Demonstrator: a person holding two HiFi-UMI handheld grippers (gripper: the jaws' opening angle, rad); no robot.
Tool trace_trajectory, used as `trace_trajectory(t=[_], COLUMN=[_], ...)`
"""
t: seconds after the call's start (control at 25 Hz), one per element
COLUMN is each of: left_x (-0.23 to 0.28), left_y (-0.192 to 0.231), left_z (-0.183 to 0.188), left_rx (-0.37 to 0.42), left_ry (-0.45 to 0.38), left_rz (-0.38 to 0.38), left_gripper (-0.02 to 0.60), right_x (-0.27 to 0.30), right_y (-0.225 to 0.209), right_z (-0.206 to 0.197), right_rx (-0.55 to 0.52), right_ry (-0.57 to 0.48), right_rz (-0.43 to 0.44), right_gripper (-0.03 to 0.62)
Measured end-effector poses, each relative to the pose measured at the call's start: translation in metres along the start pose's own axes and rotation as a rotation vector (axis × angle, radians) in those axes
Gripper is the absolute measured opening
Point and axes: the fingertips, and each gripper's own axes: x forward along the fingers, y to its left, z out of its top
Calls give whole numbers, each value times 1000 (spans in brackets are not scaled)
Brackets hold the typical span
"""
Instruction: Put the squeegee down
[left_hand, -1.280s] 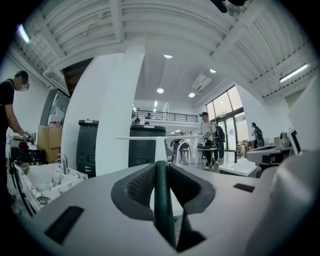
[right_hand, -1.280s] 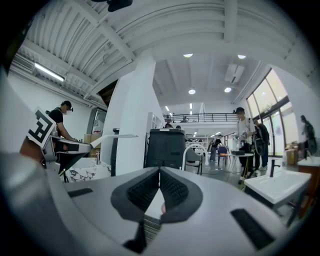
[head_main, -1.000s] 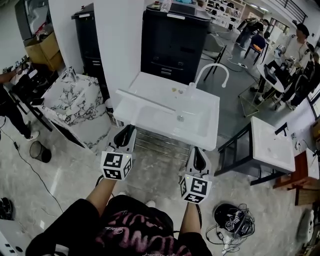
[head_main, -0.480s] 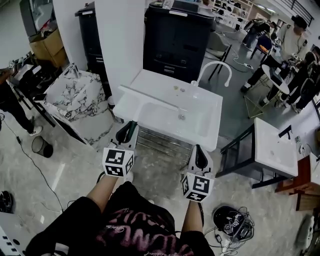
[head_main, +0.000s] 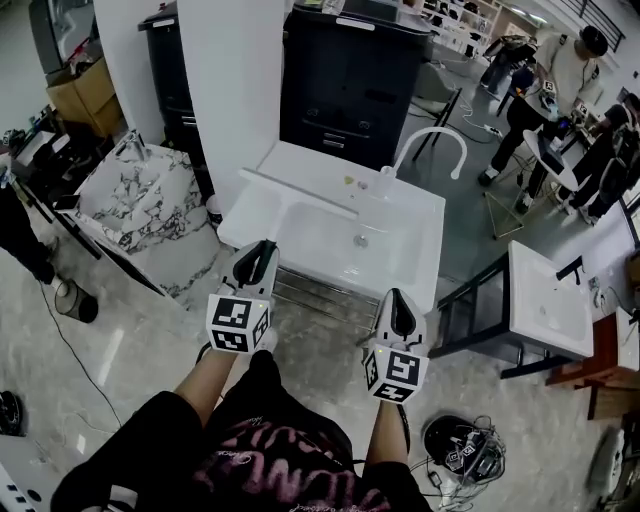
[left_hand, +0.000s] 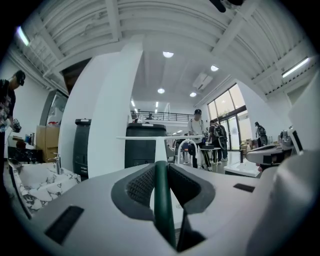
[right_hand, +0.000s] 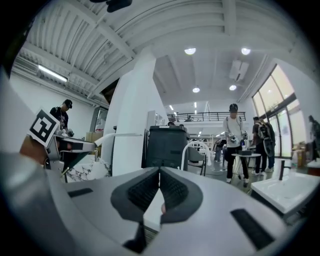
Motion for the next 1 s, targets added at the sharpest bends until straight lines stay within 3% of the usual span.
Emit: trace_trajectory(t=[0.64,1.0], left_x=[100,166], left_y=[53,84], left_z=[-21,-20], left_rx=[-38,-52], left_ry=[53,85], left_rz=[-12,-56], left_gripper=[89,89], right_x=[111,180], right_y=[0,7], right_z=[-15,-12], right_rx=[-2,5], right_ry=[72,114], right_rz=[-4,-28], right_gripper=[21,21])
